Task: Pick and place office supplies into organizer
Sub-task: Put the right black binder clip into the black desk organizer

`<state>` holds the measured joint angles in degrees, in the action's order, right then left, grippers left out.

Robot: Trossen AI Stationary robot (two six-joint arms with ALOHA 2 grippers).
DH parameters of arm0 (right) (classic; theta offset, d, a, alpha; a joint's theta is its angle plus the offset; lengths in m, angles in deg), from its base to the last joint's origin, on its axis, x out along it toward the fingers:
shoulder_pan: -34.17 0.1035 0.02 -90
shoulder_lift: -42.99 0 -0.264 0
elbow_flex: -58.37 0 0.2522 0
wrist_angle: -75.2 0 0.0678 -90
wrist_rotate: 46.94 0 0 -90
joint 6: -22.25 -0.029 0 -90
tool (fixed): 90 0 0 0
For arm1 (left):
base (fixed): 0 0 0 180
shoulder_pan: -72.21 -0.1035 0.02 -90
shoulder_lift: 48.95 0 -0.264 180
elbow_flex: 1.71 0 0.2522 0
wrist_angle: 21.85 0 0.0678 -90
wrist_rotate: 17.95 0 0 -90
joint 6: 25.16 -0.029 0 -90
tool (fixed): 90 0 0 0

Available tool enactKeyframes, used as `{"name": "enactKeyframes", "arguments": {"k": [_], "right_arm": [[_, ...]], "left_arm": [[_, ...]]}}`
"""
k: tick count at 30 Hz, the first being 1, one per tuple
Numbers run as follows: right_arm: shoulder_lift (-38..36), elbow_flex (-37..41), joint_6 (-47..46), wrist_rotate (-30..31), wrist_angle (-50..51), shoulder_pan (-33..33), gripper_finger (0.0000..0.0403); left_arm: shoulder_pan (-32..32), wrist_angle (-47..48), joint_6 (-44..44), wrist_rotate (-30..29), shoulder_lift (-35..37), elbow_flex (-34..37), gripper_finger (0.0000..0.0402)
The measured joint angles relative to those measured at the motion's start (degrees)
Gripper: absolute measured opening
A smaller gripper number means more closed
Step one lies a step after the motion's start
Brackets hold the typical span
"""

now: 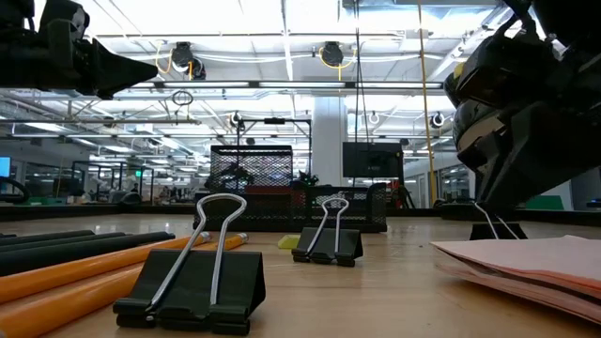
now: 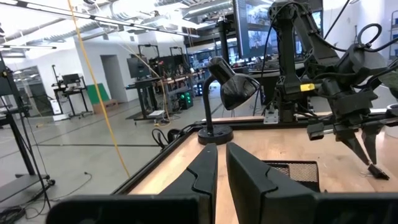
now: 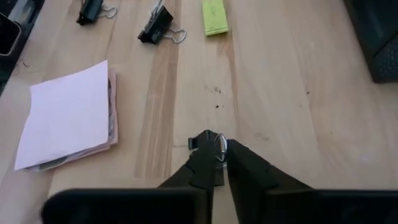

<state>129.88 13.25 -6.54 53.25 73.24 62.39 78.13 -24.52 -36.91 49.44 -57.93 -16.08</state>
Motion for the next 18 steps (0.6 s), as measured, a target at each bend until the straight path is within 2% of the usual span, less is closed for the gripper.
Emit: {"name": "enactKeyframes", "arguments": {"k": [3, 13, 18], "right_arm": [[-0.1, -0.2, 1.3, 0.1, -0.4, 0.0, 0.0004], [0.1, -0.2, 5.7, 0.3, -4.4, -1.5, 0.0002], [0.1, -3.6, 11.2, 0.3, -4.9, -3.3, 0.0001]], "left_arm": [[0.0, 0.0, 0.0, 0.0, 0.0, 0.0, 0.0042], [0.0, 0.0, 0.0, 0.0, 0.0, 0.0, 0.0042], [0.0, 0.0, 0.0, 0.0, 0.0, 0.0, 0.0042]]}}
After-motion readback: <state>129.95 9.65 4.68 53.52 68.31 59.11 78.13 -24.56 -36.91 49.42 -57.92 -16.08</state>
